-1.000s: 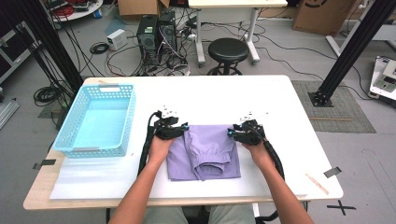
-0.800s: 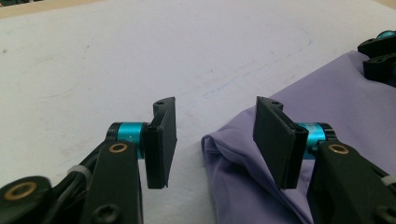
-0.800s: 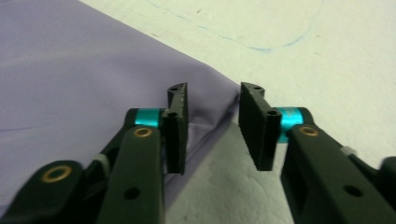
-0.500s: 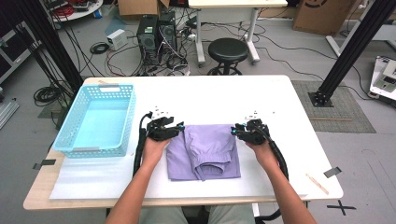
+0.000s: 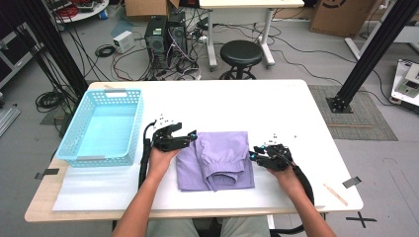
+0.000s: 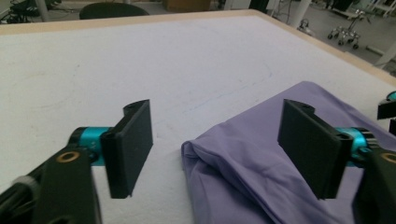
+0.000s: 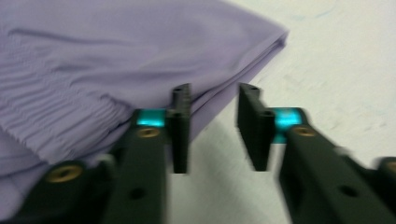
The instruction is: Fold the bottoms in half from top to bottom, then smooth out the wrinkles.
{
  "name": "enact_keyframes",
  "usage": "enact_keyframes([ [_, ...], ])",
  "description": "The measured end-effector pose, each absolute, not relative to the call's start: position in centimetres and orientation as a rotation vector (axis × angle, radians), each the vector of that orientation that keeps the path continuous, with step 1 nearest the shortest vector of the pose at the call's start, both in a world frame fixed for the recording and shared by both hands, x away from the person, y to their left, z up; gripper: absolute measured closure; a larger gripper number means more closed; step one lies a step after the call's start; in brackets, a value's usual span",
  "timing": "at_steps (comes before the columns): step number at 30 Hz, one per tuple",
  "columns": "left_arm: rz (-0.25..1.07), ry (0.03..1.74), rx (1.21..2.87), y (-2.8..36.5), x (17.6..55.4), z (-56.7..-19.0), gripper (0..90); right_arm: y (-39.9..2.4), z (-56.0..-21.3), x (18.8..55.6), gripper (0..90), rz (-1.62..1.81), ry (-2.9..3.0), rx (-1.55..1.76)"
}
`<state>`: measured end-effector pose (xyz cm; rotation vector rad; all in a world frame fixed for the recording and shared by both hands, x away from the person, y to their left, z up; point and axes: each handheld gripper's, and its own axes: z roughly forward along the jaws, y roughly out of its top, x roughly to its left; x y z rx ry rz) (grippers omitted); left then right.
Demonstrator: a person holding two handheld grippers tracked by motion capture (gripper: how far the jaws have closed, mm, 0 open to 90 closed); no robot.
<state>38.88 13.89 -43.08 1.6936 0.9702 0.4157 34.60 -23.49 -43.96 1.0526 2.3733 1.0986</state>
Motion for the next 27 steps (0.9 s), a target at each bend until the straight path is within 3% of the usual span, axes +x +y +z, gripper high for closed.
enact_keyframes([
  [3, 0.418, 0.953, 1.667, 14.0, 38.5, -42.9, 22.3, -24.0, -43.5, 34.6, 49.3, 1.14, 2.305, 1.048],
  [10, 0.44, 0.928, 1.666, 13.9, 37.9, -42.5, 22.3, -25.3, -42.8, 34.6, 32.8, 1.226, 2.196, 1.072],
  [14, 0.446, 0.94, 1.672, 13.9, 37.7, -42.4, 22.4, -25.4, -42.8, 34.4, 40.7, 1.218, 2.214, 1.059],
  [27, 0.457, 0.937, 1.692, 14.4, 36.6, -42.4, 22.4, -25.1, -42.8, 33.9, 39.2, 1.226, 2.217, 1.051],
])
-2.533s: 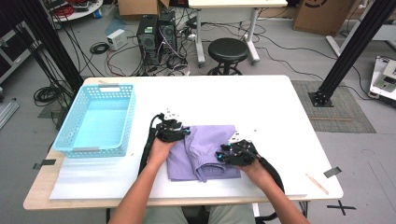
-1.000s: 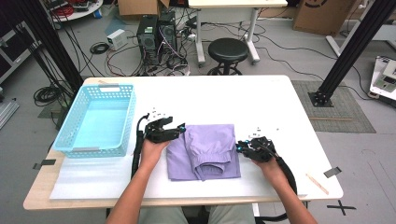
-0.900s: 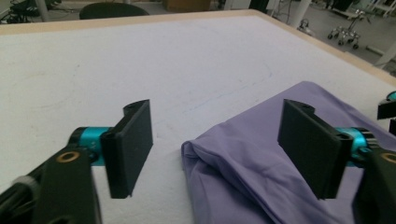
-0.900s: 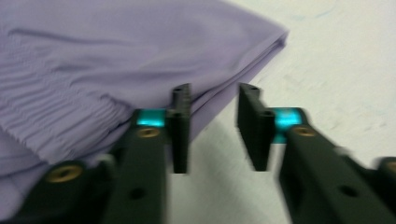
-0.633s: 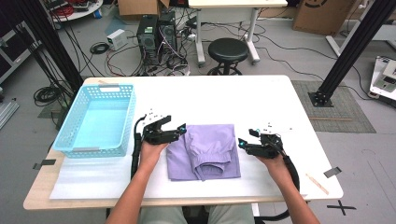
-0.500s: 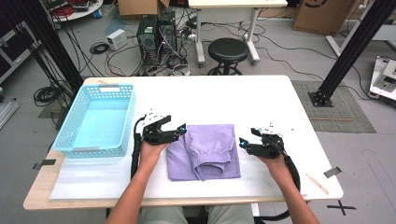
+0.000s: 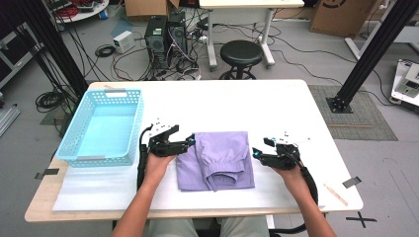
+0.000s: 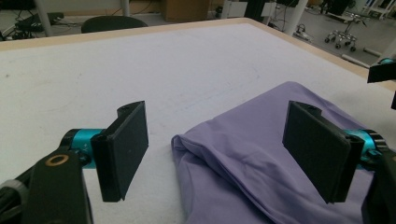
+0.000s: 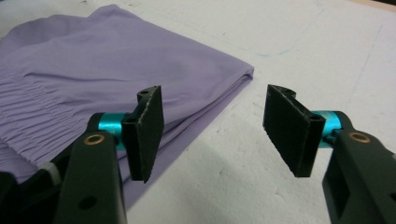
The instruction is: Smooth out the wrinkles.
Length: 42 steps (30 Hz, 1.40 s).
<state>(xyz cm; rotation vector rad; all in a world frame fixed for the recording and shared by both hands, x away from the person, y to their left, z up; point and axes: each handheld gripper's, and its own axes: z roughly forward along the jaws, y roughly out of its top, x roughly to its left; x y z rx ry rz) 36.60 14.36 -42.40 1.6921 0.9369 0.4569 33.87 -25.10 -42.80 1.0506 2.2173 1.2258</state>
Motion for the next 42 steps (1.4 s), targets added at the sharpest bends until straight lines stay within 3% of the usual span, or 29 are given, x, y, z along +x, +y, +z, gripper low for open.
enact_keyframes([
  [6, 0.46, 0.94, 1.697, 14.5, 36.0, -42.5, 22.4, -24.9, -43.0, 33.5, 46.3, 1.224, 2.271, 1.05],
  [13, 0.454, 0.952, 1.723, 14.8, 35.6, -43.0, 23.1, -24.4, -43.6, 33.1, 73.9, 1.198, 2.384, 1.041],
  [19, 0.455, 0.96, 1.735, 15.0, 35.0, -43.5, 23.1, -23.4, -44.3, 33.2, 73.9, 1.156, 2.423, 1.057],
  [23, 0.453, 0.962, 1.729, 15.1, 34.9, -43.4, 23.1, -22.7, -44.5, 33.4, 65.9, 1.138, 2.439, 1.082],
  [25, 0.454, 0.961, 1.729, 15.2, 34.9, -43.4, 23.1, -22.5, -44.6, 33.5, 66.1, 1.121, 2.449, 1.077],
  [28, 0.451, 0.965, 1.734, 15.3, 34.9, -43.5, 23.1, -22.0, -44.9, 33.5, 72.9, 1.079, 2.468, 1.046],
  [32, 0.449, 0.971, 1.738, 15.4, 34.9, -43.8, 23.1, -21.7, -44.7, 33.3, 88.6, 1.048, 2.471, 1.007],
  [42, 0.447, 0.983, 1.748, 15.3, 34.9, -44.0, 23.1, -22.1, -44.3, 33.0, 90.0, 0.986, 2.434, 0.997],
])
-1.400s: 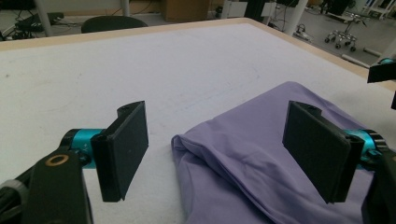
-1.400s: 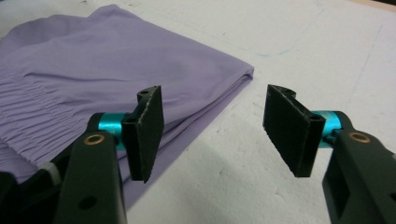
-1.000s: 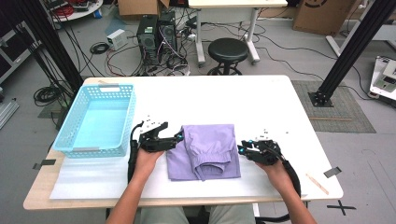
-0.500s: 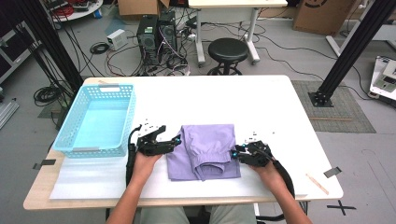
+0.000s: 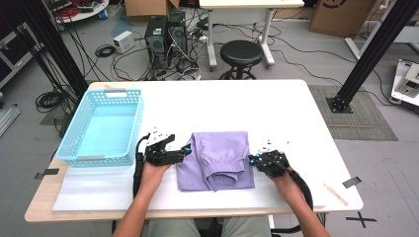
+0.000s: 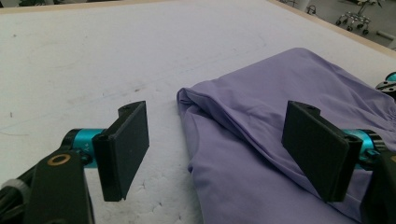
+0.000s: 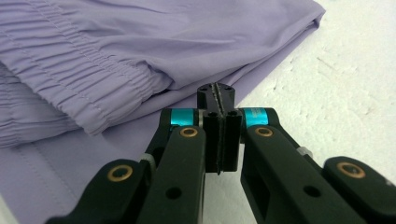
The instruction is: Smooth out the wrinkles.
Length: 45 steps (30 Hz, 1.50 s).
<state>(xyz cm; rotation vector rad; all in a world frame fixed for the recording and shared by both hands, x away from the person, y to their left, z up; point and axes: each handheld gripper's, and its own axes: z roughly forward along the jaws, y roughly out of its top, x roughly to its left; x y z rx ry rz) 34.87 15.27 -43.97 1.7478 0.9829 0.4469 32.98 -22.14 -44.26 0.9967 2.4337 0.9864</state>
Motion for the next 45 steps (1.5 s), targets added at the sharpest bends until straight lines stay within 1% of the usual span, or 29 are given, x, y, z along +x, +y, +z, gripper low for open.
enact_keyframes([
  [3, 0.444, 0.983, 1.747, 15.3, 34.8, -44.0, 23.1, -22.5, -44.3, 33.0, 88.8, 1.066, 2.433, 1.026],
  [4, 0.444, 0.982, 1.747, 15.2, 34.8, -44.0, 23.1, -22.5, -44.2, 33.0, 82.4, 1.082, 2.429, 1.032],
  [6, 0.439, 0.979, 1.753, 15.2, 34.8, -44.0, 23.1, -22.3, -44.3, 33.2, 76.1, 1.081, 2.459, 1.053],
  [7, 0.437, 0.981, 1.754, 15.2, 34.8, -44.1, 23.1, -22.1, -44.5, 33.2, 74.7, 1.068, 2.465, 1.055],
  [9, 0.435, 0.98, 1.751, 15.1, 34.8, -44.2, 23.1, -21.8, -44.7, 33.1, 76.7, 1.043, 2.465, 1.033],
  [10, 0.438, 0.979, 1.753, 15.1, 34.8, -44.2, 23.1, -21.7, -44.7, 33.1, 82.9, 1.036, 2.465, 1.029],
  [12, 0.439, 0.976, 1.757, 15.1, 34.7, -44.2, 23.1, -21.5, -44.7, 33.0, 90.0, 1.026, 2.47, 0.995],
  [19, 0.437, 0.979, 1.757, 15.2, 34.7, -44.3, 23.1, -21.3, -44.2, 32.5, 90.0, 0.994, 2.449, 0.937],
  [35, 0.43, 0.993, 1.767, 15.0, 34.7, -44.6, 23.1, -22.6, -43.3, 32.3, 90.0, 1.006, 2.404, 0.989],
  [37, 0.426, 0.999, 1.775, 14.8, 34.7, -44.7, 23.1, -22.7, -43.6, 32.5, 90.0, 0.982, 2.4, 1.009],
  [40, 0.43, 0.988, 1.788, 14.7, 34.6, -44.7, 26.4, -22.5, -44.0, 32.6, 90.0, 0.912, 2.401, 0.999],
  [42, 0.432, 0.987, 1.793, 14.6, 34.6, -44.7, 31.3, -22.6, -44.0, 32.6, 90.0, 0.826, 2.388, 1.007],
  [45, 0.442, 0.99, 1.804, 14.5, 34.6, -44.7, 31.4, -23.2, -43.8, 32.5, 90.0, 0.872, 2.377, 1.022],
])
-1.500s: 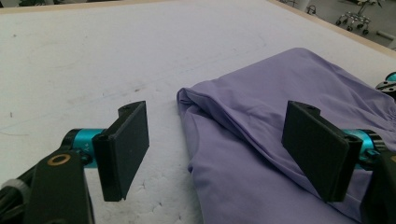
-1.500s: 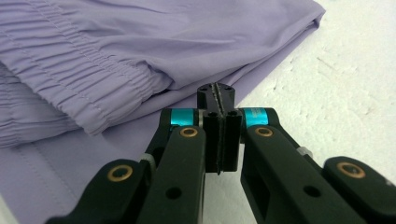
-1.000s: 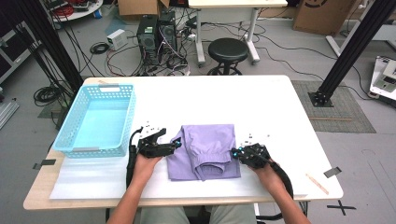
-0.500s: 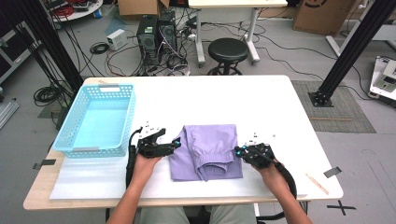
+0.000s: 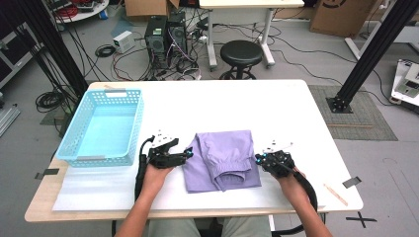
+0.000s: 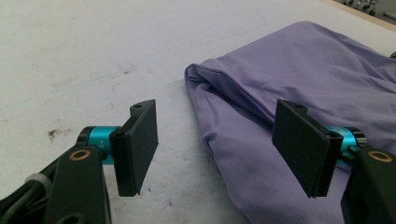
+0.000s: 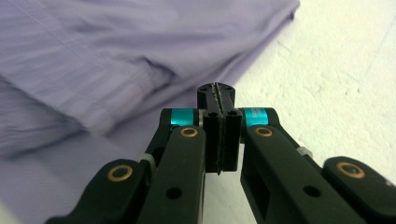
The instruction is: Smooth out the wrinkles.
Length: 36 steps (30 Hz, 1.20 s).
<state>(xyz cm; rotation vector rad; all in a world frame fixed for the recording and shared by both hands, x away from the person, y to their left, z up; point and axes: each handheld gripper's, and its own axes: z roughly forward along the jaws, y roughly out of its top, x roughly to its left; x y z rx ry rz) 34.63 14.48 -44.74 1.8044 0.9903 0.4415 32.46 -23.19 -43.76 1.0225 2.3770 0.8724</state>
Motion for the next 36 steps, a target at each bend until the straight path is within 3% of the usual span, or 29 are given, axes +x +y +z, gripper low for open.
enact_keyframes([
  [3, 0.438, 0.996, 1.798, 14.5, 34.7, -44.7, 31.3, -23.5, -43.5, 32.3, 90.0, 0.97, 2.383, 1.051],
  [6, 0.435, 0.99, 1.803, 14.5, 34.6, -44.7, 31.3, -23.4, -43.7, 32.3, 80.2, 0.985, 2.421, 1.062],
  [8, 0.437, 0.99, 1.801, 14.4, 34.7, -44.7, 31.3, -23.2, -44.1, 32.3, 79.3, 0.969, 2.431, 1.067],
  [12, 0.434, 0.989, 1.796, 14.4, 34.6, -44.7, 31.3, -22.9, -44.4, 32.6, 90.0, 0.958, 2.431, 1.04],
  [33, 0.429, 0.979, 1.803, 14.4, 34.6, -44.7, 33.7, -24.0, -43.6, 31.9, 90.0, 0.989, 2.355, 1.042],
  [35, 0.444, 0.97, 1.823, 14.2, 34.5, -44.7, 44.4, -23.9, -43.3, 31.9, 73.9, 1.05, 2.314, 1.031],
  [36, 0.446, 0.966, 1.846, 14.0, 34.5, -44.7, 47.7, -23.7, -43.2, 31.9, 71.2, 1.082, 2.315, 1.038],
])
